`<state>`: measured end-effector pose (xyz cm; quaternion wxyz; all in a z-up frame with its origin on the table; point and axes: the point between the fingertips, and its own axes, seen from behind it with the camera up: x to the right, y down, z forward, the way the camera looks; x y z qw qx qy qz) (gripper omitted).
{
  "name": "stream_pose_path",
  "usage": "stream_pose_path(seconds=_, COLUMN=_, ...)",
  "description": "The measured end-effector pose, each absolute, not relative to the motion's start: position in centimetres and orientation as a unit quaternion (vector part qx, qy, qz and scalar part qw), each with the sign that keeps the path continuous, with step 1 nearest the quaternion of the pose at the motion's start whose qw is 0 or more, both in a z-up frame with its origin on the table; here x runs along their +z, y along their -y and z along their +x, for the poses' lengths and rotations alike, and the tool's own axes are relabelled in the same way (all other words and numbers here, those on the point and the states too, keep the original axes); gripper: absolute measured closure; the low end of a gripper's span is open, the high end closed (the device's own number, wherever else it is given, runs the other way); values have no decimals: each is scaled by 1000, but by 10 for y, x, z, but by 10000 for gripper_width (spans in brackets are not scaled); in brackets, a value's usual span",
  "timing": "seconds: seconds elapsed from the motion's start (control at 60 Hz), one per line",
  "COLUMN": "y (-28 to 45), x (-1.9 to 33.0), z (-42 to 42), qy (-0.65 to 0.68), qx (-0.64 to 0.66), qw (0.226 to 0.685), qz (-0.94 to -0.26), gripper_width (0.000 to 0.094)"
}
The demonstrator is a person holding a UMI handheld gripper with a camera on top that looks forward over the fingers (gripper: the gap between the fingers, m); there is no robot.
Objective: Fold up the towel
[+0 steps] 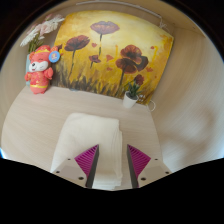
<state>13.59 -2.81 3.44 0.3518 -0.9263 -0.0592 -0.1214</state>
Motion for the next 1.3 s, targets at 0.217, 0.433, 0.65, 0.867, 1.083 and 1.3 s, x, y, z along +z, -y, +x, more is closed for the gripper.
stream_pose_path(seconds=0.217, y=19, x=121, z=106, qy=60, qx=-91, qw=408, qz=-906, gripper_width=219)
stream_pose_path(seconds=0.433, y=60, x=237, z=41, qy=35, qx=-18, qw=480, qz=-877, gripper_width=199)
stream_pose_path(seconds=0.65, y=136, x=282, z=-1, qy=30, qx=-13, qw=506, qz=-862, gripper_width=134)
stream_pose_path(seconds=0.867, y=218, x=276, z=-27, qy=24, qx=-19, qw=491, qz=-871, gripper_width=136)
stream_pose_path(seconds=1.083, y=265, x=273, z=-40, qy=26, qx=-27, qw=483, qz=-875, gripper_width=133)
stream_pose_path(seconds=1.3, y=281, x=280, z=-47, qy=23, qx=-24, qw=491, qz=-871, gripper_width=132)
